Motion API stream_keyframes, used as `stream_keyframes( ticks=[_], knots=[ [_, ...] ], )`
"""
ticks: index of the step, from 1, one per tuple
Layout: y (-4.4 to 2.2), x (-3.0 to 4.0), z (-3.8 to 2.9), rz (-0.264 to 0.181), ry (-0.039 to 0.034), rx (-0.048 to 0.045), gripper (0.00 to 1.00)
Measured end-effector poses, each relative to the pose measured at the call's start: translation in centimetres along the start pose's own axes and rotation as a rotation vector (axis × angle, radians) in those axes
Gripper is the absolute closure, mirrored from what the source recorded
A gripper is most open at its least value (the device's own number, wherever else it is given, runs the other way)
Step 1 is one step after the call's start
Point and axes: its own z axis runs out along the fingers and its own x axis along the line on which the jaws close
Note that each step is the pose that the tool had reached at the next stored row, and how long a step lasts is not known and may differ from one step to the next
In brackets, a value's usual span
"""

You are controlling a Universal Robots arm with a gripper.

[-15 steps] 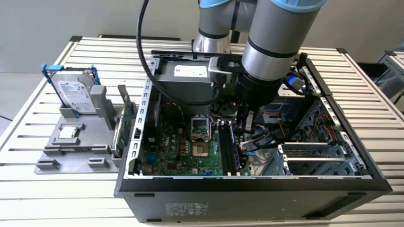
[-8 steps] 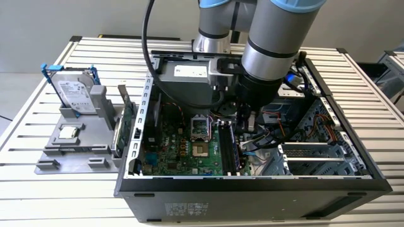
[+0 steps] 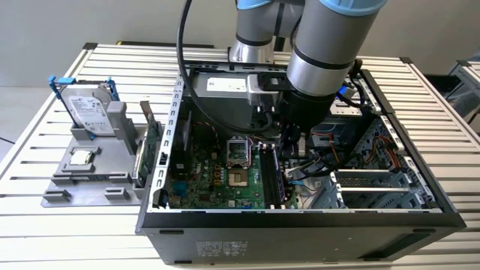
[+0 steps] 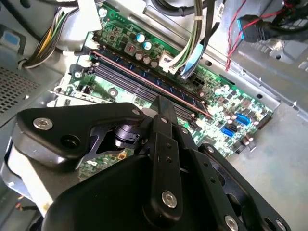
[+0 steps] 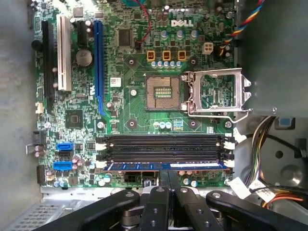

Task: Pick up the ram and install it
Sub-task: 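Press down the ram until it locks into place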

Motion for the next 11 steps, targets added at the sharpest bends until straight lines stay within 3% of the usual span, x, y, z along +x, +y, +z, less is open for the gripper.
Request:
stream_keyframes(
  ticks=[11],
  knots=[
    [-0.21, -0.17, 0.36, -0.003, -0.0004, 0.0002, 1.00]
  ],
)
